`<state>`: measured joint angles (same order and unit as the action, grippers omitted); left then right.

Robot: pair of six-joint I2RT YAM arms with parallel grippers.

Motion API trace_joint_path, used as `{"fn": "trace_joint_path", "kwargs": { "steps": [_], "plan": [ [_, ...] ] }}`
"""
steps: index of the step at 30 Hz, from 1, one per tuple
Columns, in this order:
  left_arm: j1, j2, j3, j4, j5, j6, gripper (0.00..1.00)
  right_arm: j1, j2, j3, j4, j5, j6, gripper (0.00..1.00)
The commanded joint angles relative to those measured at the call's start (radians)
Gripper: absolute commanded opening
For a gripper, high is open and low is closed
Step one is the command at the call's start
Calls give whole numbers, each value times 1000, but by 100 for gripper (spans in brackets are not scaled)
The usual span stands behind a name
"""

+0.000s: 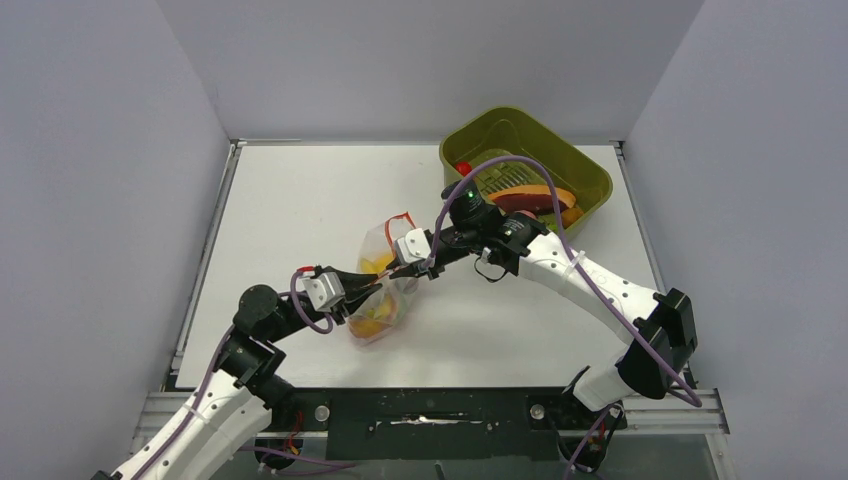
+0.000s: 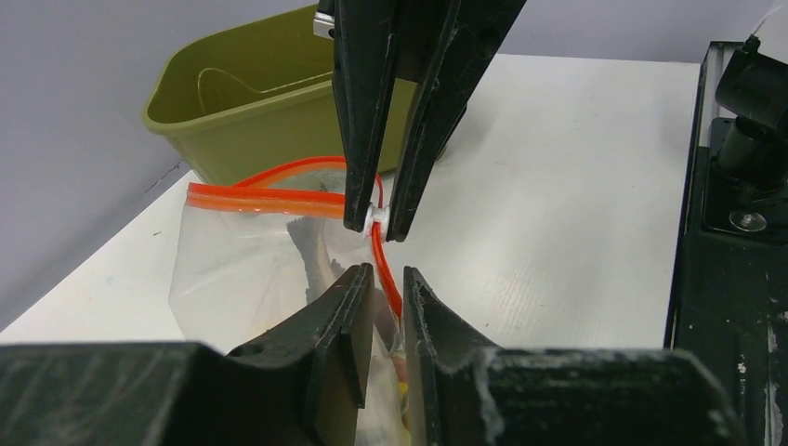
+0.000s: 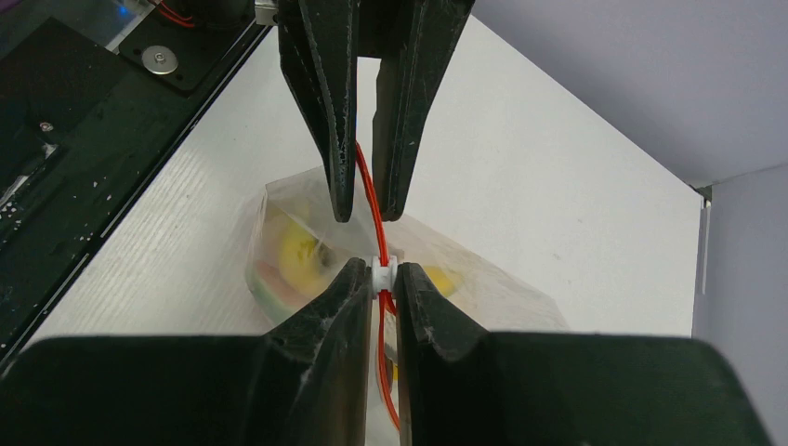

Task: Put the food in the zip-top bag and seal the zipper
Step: Zip the zipper food storage bag at the center of the board.

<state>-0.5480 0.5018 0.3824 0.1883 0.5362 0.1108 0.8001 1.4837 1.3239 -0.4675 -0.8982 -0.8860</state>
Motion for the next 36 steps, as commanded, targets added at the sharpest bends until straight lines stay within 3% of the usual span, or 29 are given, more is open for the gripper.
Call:
{"fn": "trace_joint_path", "kwargs": {
  "steps": [1, 8, 13, 23, 36],
  "plan": [
    [0, 16, 36, 85, 2, 9, 14, 10, -21, 27, 46, -25, 0, 0],
    [-1, 23, 30, 86, -11, 12, 0, 17, -12, 41, 34, -26, 8, 0],
    [-1, 16, 51, 68, 0, 11, 0, 12, -12, 43, 9, 9, -10, 0],
    [-1, -44, 148, -130, -28, 67, 0, -62, -33, 67, -96, 57, -63, 0],
    [-1, -67, 271, -352, -220, 147, 0, -144, -65, 86, -161, 107, -72, 0]
  ]
}}
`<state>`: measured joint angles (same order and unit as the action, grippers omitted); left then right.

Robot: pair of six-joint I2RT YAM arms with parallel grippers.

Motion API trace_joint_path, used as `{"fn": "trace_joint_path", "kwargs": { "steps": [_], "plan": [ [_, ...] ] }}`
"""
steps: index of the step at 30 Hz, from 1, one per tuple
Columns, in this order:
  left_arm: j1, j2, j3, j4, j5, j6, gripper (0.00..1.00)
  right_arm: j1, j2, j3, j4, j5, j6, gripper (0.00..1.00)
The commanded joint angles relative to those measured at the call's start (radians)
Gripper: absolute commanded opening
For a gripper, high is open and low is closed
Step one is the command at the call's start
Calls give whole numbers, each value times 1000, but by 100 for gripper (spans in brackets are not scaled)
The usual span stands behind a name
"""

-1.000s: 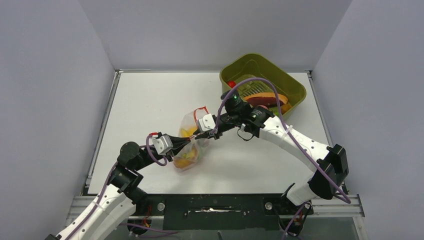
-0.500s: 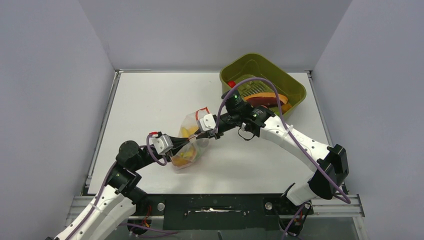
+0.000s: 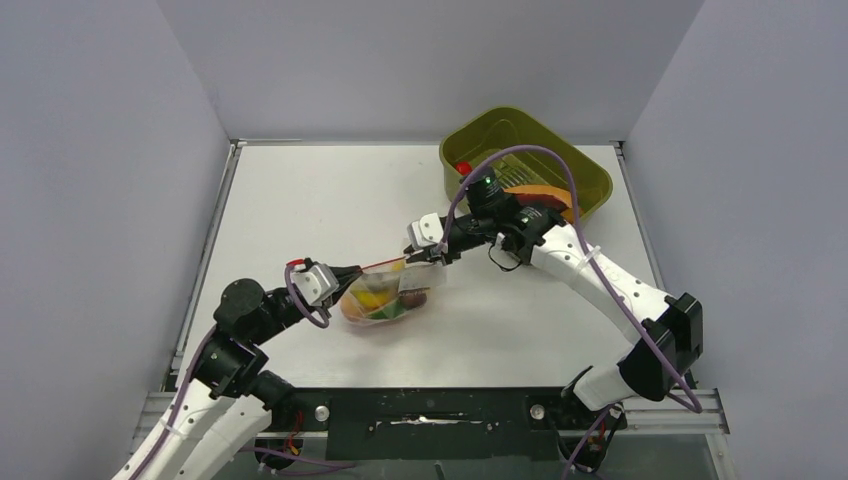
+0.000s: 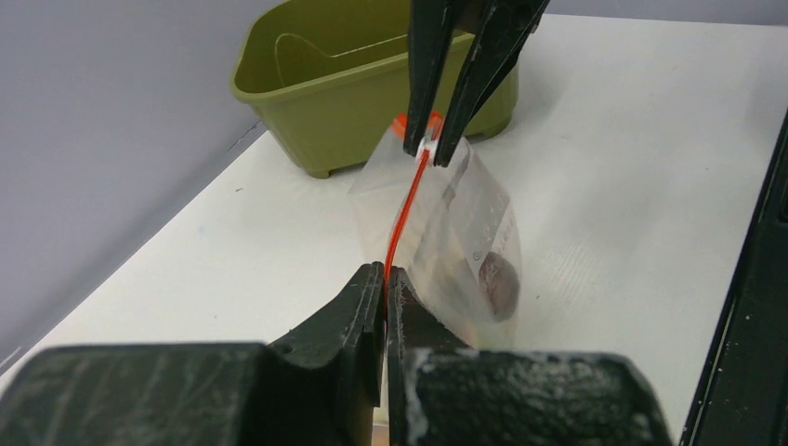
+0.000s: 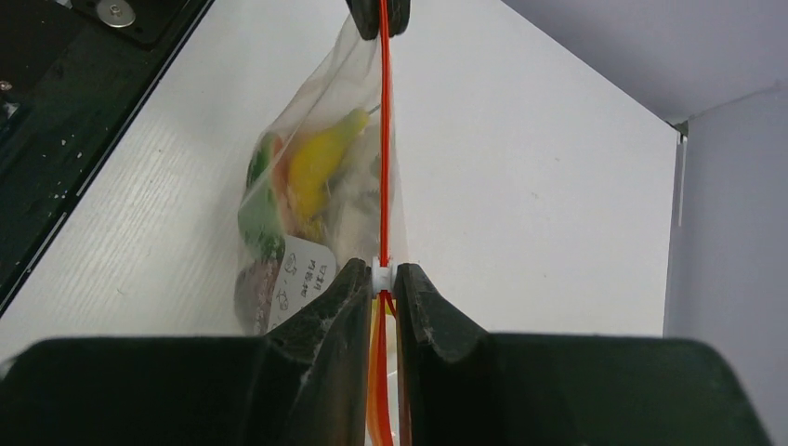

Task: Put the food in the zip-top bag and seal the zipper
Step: Zip the zipper food storage bag at the center of the board.

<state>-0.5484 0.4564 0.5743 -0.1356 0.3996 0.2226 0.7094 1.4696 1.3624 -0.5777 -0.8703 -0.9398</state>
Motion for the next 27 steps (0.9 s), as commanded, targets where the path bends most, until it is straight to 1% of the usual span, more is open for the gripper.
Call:
{"fn": "trace_joint_path", "kwargs": {
  "steps": [1, 9, 18, 22, 27],
  "plan": [
    [-1, -21, 101, -36, -93, 43, 0, -61, -57, 49, -61, 85, -19, 0],
    [0, -7, 87, -47, -147, 47, 0, -144, -111, 17, -132, 113, -24, 0],
    [-1, 31, 116, -77, -256, 41, 0, -262, -185, -16, -230, 166, -46, 0],
    [0, 34, 110, -67, -286, 49, 0, -287, -225, -48, -216, 186, -17, 0],
    [-1, 37, 117, -68, -299, 63, 0, -327, -248, -11, -272, 228, 35, 0]
  ]
}}
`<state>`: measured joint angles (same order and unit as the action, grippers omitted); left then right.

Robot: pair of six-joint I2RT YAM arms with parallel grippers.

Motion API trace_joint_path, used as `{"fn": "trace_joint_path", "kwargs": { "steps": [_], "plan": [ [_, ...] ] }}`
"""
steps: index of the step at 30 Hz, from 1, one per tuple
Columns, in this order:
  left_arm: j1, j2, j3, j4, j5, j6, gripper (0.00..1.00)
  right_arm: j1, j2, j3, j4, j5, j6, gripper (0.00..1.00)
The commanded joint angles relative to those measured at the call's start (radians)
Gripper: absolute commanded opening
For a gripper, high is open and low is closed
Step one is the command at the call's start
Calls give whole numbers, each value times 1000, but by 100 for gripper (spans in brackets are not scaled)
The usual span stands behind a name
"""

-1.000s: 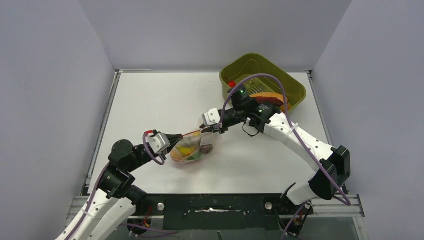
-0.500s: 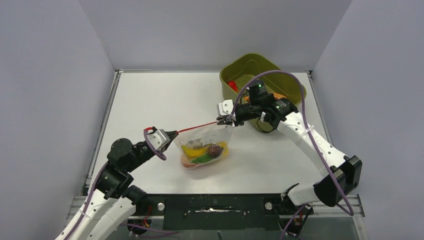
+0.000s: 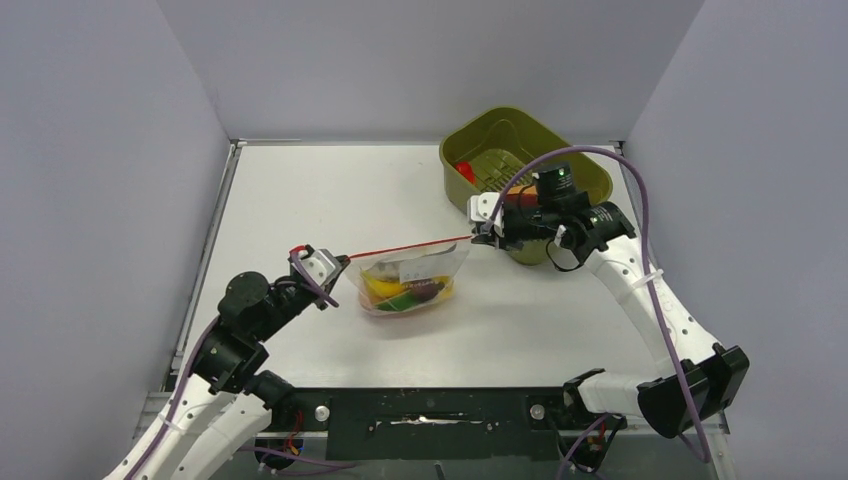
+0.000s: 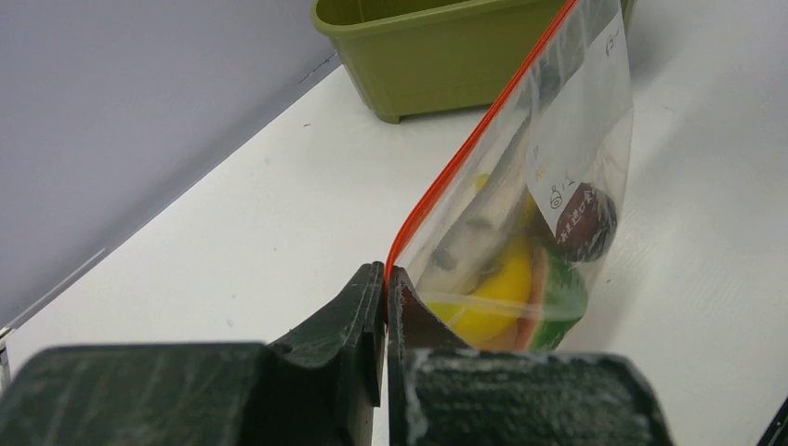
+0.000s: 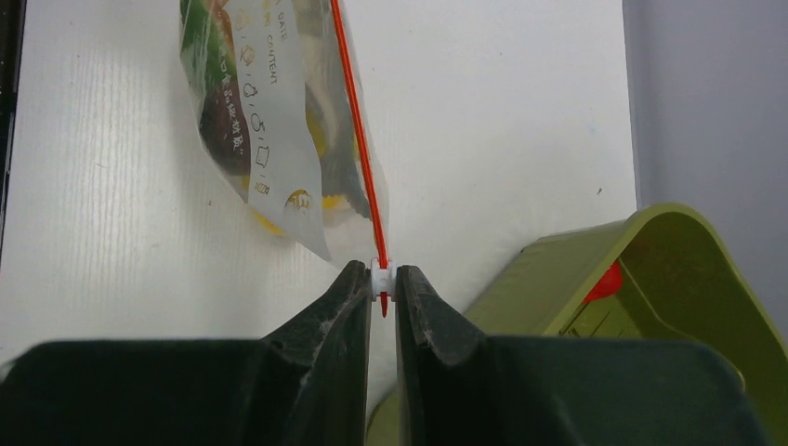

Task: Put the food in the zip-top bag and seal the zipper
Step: Zip the zipper food storage bag at the center of the board, then place the zipper food storage bag at the center of the board.

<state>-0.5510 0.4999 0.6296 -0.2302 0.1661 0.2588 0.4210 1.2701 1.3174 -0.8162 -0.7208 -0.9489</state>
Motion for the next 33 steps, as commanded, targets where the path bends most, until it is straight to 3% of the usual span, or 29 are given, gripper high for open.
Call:
{"fn": "trace_joint_path", "kwargs": {
  "steps": [1, 9, 15, 25, 29, 33],
  "plan": [
    [3, -6, 64, 25, -66, 30, 0, -44, -57, 32, -34, 85, 55, 0],
    [2, 1, 78, -29, -54, 93, 0, -75, -120, -16, -27, 24, 111, 0],
    [3, -19, 100, -93, 273, 123, 0, -74, -177, -24, -85, -143, 117, 0],
    [2, -73, 140, -251, 338, -10, 0, -68, -289, -97, -255, -407, 152, 0],
    [2, -7, 96, -236, 374, -29, 0, -68, -273, -170, -9, -283, 278, 0],
    [3, 148, 70, -153, 263, -121, 0, -70, -212, -302, 297, -194, 363, 5]
  ]
}}
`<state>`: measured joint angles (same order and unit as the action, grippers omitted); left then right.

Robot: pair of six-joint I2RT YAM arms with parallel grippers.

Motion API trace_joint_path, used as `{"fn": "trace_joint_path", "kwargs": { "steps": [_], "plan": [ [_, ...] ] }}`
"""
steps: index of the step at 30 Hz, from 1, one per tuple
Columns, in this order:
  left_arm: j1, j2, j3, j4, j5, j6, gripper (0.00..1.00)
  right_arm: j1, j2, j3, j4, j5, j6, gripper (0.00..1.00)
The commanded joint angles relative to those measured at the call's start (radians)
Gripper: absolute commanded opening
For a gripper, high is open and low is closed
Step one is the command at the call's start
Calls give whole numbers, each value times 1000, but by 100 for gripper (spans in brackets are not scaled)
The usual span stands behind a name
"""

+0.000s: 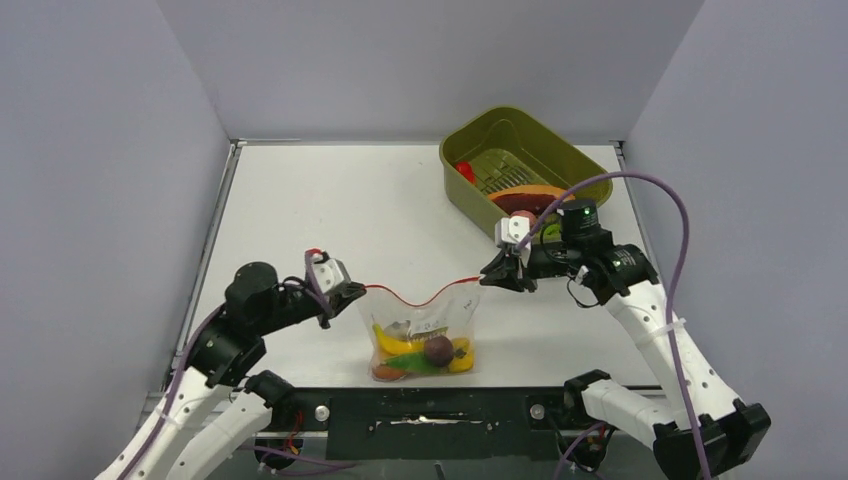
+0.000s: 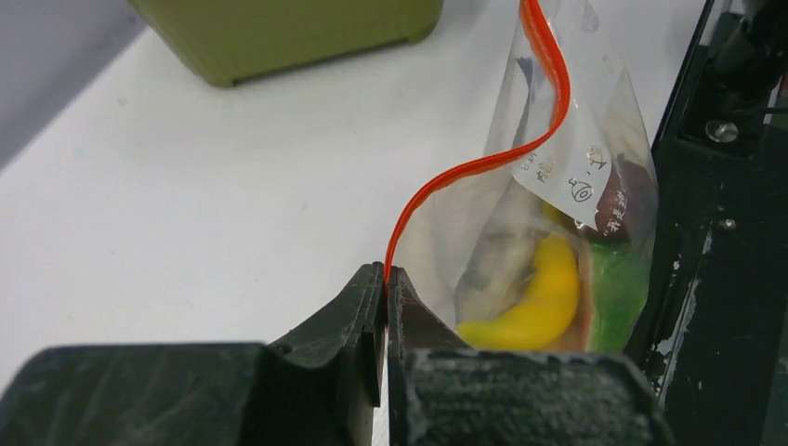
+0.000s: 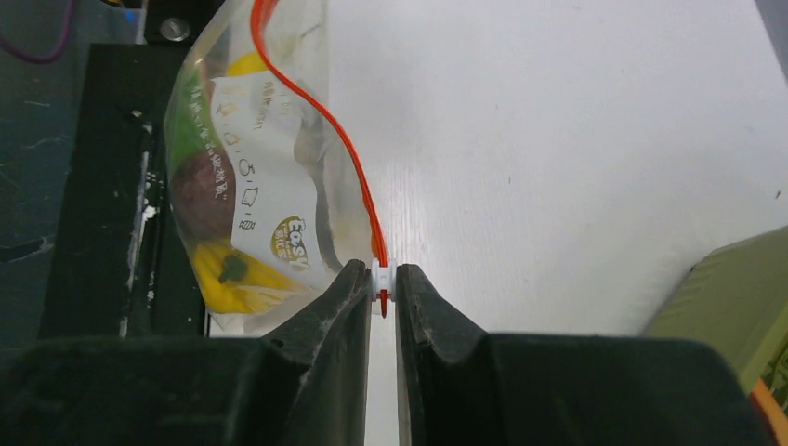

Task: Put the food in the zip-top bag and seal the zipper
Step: Place the zipper food storage bag at the center of the board.

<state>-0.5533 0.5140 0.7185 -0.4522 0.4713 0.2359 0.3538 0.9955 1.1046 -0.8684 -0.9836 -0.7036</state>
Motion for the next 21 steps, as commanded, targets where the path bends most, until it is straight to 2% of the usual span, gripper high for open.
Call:
{"fn": "trace_joint_path", "kwargs": {
  "steps": [1, 5, 7, 12, 16, 17, 18, 21],
  "plan": [
    [6, 168, -19, 93, -87, -124, 0, -3, 91, -96, 401, 82, 128, 6],
    [13, 283, -24, 156, -246, -198, 0, -2, 201, -25, 484, 149, 161, 15],
    [18, 333, -26, 171, -280, -200, 0, -1, 229, 3, 502, 185, 187, 21],
    [51, 408, -6, 205, -339, -248, 0, -1, 211, -12, 571, 221, 225, 58],
    [132, 436, 9, 256, -335, -278, 0, 1, 167, -37, 644, 230, 294, 77],
    [156, 445, 9, 271, -330, -284, 0, 2, 153, -45, 676, 233, 325, 85],
    [179, 457, 9, 285, -328, -294, 0, 2, 141, -54, 710, 241, 364, 100],
    [237, 512, 18, 319, -301, -302, 0, 4, 121, -57, 804, 381, 548, 98]
  ]
}}
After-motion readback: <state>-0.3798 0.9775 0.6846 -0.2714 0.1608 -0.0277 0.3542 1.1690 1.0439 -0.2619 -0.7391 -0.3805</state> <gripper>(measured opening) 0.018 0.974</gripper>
